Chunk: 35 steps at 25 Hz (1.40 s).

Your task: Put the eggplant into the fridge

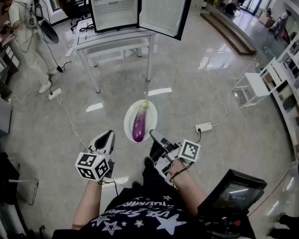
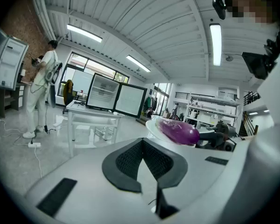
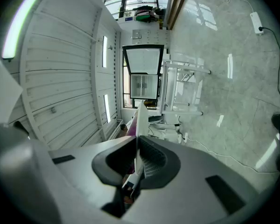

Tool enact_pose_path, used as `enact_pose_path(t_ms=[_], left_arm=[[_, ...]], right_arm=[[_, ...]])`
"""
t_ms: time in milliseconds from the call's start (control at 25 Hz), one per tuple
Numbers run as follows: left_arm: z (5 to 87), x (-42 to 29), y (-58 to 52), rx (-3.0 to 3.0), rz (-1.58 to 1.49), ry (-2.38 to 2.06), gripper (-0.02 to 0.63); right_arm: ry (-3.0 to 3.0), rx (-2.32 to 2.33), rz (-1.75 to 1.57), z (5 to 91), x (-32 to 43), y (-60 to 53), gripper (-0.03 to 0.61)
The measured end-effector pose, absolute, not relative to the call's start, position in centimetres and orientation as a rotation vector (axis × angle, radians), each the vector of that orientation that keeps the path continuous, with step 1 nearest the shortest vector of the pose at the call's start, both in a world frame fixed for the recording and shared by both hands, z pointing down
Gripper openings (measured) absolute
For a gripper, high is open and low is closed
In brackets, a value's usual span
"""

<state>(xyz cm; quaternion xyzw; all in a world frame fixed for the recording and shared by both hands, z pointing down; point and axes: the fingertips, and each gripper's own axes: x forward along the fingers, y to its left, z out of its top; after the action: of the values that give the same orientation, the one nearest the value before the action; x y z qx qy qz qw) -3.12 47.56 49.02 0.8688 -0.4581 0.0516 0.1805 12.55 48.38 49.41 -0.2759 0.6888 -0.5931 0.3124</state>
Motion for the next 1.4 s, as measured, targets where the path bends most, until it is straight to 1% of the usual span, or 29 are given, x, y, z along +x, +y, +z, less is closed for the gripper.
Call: enact_pose_path(t_ms=[520, 800, 1000, 1400], left_arm=[[48.2, -3.5, 49.6, 2.479, 0.148, -1.302, 0.009], [46.8, -3.2, 50.1, 2.5, 0.163, -1.309, 0.009], [48.8, -3.3, 50.6, 2.482, 0.155, -1.308, 0.009], [49.1, -1.1, 45.6, 2.482, 0.174, -1.35, 0.009]], right_arm=[[1.851, -0.72, -1.581, 49.5, 11.7, 50.2, 0.023], [1.874, -0.717, -1.588, 48.0, 11.4, 50.7, 0.023], [1.889, -0.741, -1.609, 50.1, 11.4, 51.5, 0.023], [1.868, -0.682, -1.609, 50.2, 13.8, 46.1, 0.023]])
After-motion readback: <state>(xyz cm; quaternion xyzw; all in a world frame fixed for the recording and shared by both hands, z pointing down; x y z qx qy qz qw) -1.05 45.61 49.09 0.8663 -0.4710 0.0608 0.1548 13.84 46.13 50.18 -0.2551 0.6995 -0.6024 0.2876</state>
